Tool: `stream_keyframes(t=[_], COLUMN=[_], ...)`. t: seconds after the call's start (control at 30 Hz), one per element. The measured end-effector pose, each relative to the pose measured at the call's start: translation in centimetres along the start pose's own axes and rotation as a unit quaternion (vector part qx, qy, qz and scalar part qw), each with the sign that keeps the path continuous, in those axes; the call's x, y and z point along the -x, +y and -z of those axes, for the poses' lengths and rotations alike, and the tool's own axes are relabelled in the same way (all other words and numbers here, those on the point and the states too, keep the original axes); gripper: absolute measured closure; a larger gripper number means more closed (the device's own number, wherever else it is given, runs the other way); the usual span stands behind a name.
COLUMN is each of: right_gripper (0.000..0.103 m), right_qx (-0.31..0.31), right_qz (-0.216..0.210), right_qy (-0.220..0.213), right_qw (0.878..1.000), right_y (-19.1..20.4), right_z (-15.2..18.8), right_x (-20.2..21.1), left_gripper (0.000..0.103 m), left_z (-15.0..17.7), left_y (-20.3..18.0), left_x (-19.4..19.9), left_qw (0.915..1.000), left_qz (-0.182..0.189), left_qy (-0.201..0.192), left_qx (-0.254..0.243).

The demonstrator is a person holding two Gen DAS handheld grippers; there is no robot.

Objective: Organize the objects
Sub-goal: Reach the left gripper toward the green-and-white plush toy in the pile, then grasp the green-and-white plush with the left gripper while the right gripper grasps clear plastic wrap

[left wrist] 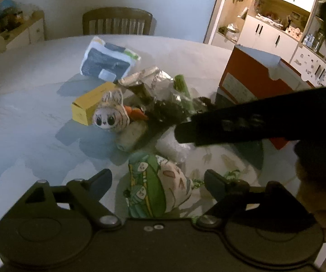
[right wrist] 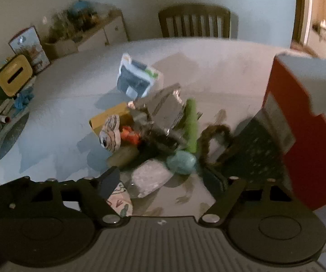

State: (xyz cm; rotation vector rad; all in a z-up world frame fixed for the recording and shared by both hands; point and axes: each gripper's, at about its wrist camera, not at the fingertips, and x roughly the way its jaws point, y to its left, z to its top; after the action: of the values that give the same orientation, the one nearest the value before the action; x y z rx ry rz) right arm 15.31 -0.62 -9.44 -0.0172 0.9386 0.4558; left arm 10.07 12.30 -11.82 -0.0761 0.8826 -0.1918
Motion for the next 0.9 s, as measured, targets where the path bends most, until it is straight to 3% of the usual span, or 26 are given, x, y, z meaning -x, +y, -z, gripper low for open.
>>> stream_keyframes(t=[0.13, 0.33, 0.5, 0.6, 0.7, 0.9], right_gripper=[0.041, 0.055, 0.069, 0.072, 0.08, 0.084], right_qx=[-0.038, -0.055, -0.06, -0.062, -0.062, -0.061], right_qz=[0.005, -0.004, -0.005, -0.002, -0.001, 0.003], right_qy=[0.035, 0.046, 0.05, 0.049, 0.045, 0.033], right_qw=[0.999, 0.997, 0.997, 0.997, 0.997, 0.998], right_y=[-0.3, 0.1, 0.7, 0.9, 1.0, 1.1], right_z=[-0.3, -0.8, -1.0, -1.0, -1.0, -0.8], right_x=[-2.3, -3.1, -3.2, -3.2, -2.8, -1.2], left_gripper=[0.026, 0.035, 0.039, 0.044, 0.046, 0.046], left_z=[0.1, 0.1, 0.1, 0.1, 0.0, -0.4], left_y=[0.1, 0.5, 1.6, 2.2, 2.3, 2.2], left_x=[-0.7, -1.1, -1.2, -1.0, -0.7, 0.1], left_qw=[0.9999, 0.9995, 0.9985, 0.9971, 0.9968, 0.9964], left_qz=[0.013, 0.027, 0.041, 0.05, 0.055, 0.064], left_qy=[0.01, 0.014, 0.016, 0.016, 0.014, 0.009], left_qx=[-0.006, -0.005, 0.033, 0.056, 0.057, 0.055])
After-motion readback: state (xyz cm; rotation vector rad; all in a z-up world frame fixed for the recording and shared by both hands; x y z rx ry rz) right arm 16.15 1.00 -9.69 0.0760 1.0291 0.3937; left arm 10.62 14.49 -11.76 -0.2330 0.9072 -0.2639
